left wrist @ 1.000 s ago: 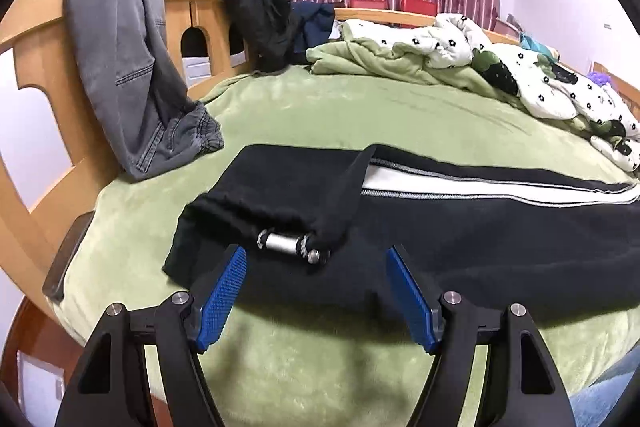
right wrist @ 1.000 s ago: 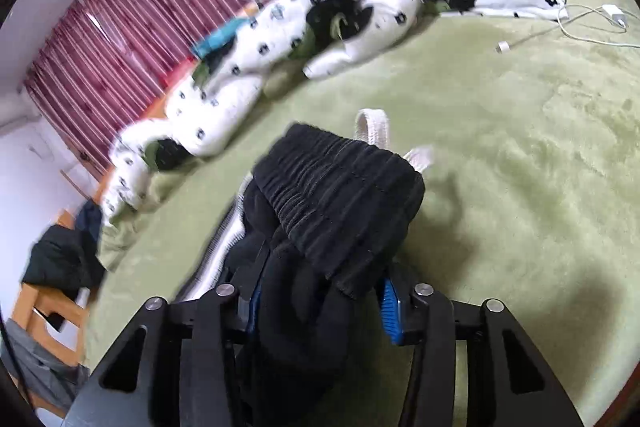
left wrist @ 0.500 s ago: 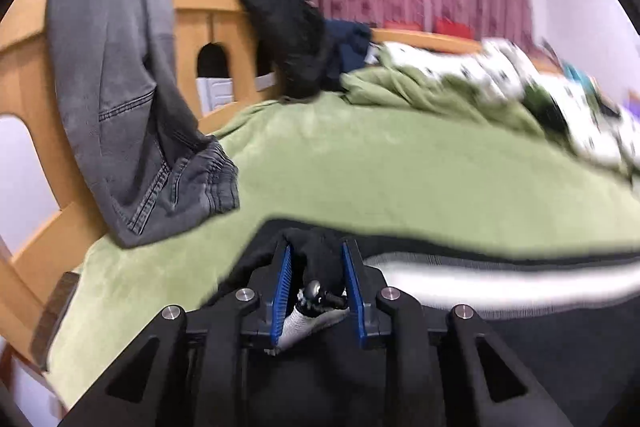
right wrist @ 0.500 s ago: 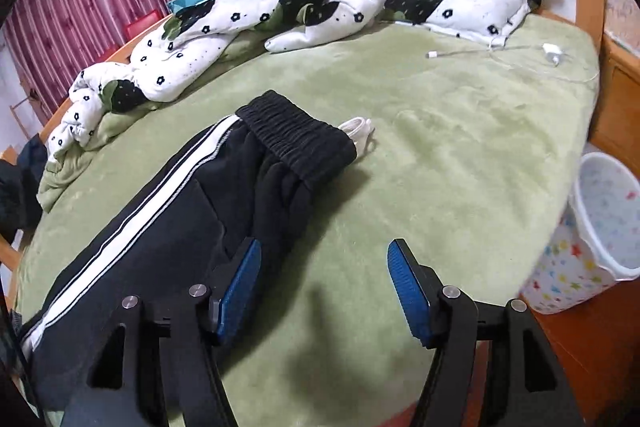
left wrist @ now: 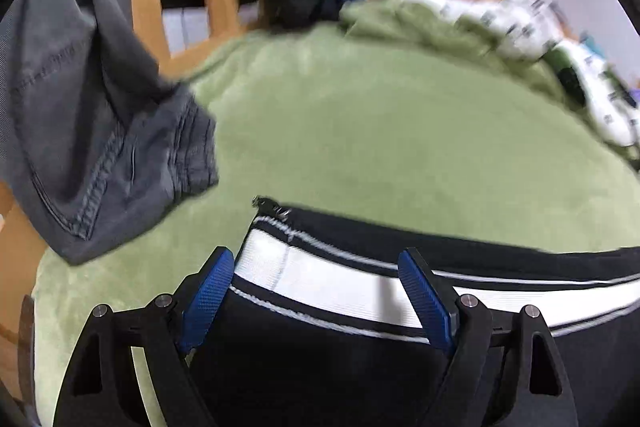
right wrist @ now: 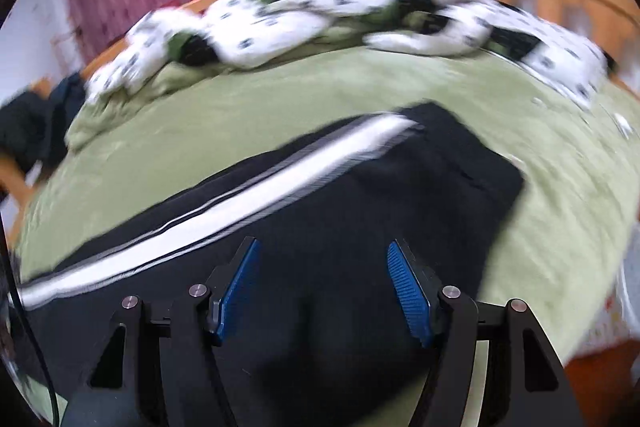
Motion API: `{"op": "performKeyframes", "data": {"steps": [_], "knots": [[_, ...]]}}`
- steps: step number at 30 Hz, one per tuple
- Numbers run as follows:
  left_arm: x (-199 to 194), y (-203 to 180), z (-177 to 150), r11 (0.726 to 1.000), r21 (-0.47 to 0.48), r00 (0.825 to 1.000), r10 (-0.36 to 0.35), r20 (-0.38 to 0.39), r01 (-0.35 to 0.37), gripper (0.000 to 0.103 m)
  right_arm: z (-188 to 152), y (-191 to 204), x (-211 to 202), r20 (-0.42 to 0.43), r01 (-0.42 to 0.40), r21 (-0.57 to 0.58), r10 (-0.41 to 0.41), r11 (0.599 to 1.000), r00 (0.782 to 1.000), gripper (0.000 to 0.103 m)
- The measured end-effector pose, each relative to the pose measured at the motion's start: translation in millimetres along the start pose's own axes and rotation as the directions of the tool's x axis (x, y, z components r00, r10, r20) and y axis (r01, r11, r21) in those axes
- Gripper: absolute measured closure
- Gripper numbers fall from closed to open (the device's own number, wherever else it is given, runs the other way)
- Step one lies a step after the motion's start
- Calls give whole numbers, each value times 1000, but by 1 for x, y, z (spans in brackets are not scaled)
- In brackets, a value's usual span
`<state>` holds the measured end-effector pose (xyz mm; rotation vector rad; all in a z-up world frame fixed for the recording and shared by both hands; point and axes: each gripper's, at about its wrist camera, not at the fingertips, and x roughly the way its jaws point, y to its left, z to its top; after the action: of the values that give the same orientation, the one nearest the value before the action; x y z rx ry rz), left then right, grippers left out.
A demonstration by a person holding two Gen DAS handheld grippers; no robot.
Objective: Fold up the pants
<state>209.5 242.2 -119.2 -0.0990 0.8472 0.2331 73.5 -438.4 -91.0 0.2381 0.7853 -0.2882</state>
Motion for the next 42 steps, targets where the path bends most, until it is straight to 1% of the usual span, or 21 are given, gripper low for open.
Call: {"op": "performKeyframes", "data": {"steps": [1,2,3,4,7,9,11,13,17,19,20,21,22,27,29,31,34,37,38,40,42], "knots": [[10,2,0,1000,-13,1000,16,-19,-16,43,4,11,7,-5,-11,-49,11,999,1000,38],[14,3,0,999,-8,999,45,-12,-45,78,7,22,15,-10,-23,-97,22,995,1000,38],[15,4,0,998,9,998,66,1,-66,80,12,36,24,-18,-41,-160,39,986,999,37],[15,7,2,999,12,999,39,11,-40,80,15,45,30,-22,-52,-197,48,979,999,37],[13,22,1,996,-87,1000,-9,22,11,80,26,77,51,-19,-69,-316,66,946,998,37],[15,19,-2,998,-69,1000,8,29,-6,80,34,98,65,-37,-117,-388,112,914,993,35],[14,13,-5,999,-38,999,35,40,-33,80,41,118,80,-80,-194,-445,177,874,981,32],[14,13,-3,999,-30,998,40,38,-39,80,46,134,95,-112,-225,-483,195,846,974,30],[14,19,0,999,-40,999,12,30,-10,80,41,154,137,-278,-284,-571,144,770,950,31],[12,21,-2,999,-38,999,0,33,1,80,34,157,144,-316,-308,-597,137,740,939,42],[12,22,-3,999,-36,999,-2,36,3,80,32,158,142,-326,-327,-603,149,728,933,59],[12,22,-4,999,-33,999,-4,40,6,80,32,160,138,-302,-301,-623,133,722,944,85],[11,23,-4,999,-34,999,-8,44,9,80,33,160,134,-272,-271,-640,118,719,955,94],[-8,40,-1,992,-96,988,-72,134,85,80,53,150,99,-145,-283,-553,244,783,959,98],[5,36,2,995,-85,995,-38,96,47,80,52,153,107,-142,-282,-534,244,797,959,98],[21,33,1,996,-84,999,-9,49,13,80,44,158,130,-160,-253,-539,197,803,967,98],[19,28,1,998,-59,998,24,54,-21,79,34,155,150,-148,-232,-497,182,836,972,99],[15,22,1,996,-17,996,85,32,-84,65,42,149,150,-132,-208,-450,166,869,977,103],[12,20,0,994,1,994,109,25,-109,54,44,145,145,-135,-209,-437,166,875,977,100],[-2,15,-4,989,37,988,143,50,-145,47,46,138,131,-109,-172,-427,138,888,984,85],[-19,9,-9,989,60,988,129,90,-134,43,52,118,106,-26,-145,-390,147,909,989,52]]}}
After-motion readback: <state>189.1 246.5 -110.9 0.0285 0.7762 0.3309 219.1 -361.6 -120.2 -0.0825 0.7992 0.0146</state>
